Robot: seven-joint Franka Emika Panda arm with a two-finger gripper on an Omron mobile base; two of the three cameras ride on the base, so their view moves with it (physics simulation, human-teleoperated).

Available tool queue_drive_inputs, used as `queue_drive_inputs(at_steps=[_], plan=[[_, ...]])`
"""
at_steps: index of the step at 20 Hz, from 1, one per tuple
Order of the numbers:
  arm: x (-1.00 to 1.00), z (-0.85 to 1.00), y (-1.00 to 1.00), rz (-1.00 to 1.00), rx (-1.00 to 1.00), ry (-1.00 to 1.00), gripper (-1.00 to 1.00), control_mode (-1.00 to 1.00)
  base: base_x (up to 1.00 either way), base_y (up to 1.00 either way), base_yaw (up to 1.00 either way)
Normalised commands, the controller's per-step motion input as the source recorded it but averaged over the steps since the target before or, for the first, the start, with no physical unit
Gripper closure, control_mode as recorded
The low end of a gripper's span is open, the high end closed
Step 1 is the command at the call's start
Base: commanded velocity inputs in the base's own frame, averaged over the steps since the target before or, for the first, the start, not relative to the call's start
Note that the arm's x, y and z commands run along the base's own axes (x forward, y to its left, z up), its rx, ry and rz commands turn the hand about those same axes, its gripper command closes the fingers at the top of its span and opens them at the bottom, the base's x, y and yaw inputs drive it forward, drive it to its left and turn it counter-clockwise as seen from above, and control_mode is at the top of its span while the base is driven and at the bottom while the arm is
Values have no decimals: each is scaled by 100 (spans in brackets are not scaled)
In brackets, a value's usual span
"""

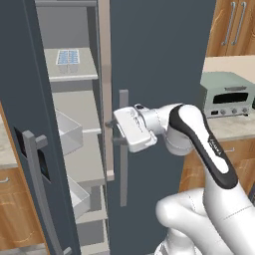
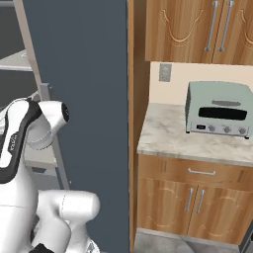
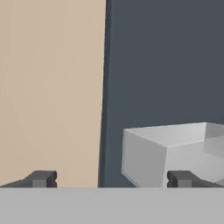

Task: Open the freezer door, pick up the ice cube tray from the freezer, and place it on the dining counter.

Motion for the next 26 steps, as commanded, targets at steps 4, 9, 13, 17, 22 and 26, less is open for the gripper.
queue_drive_inputs(at_steps=[4,9,13,17,22,26], plan=[[22,0,34,0,4,-5,-100,-100,0,0,0],[25,-10,49,0,1,0,-100,-100,0,0,0],[19,-13,42,0,1,0,-100,-100,0,0,0],[18,-10,41,0,1,0,-100,-100,0,0,0],[11,-11,41,0,0,0,-100,-100,0,0,0],[3,-11,45,0,0,0,-100,-100,0,0,0]])
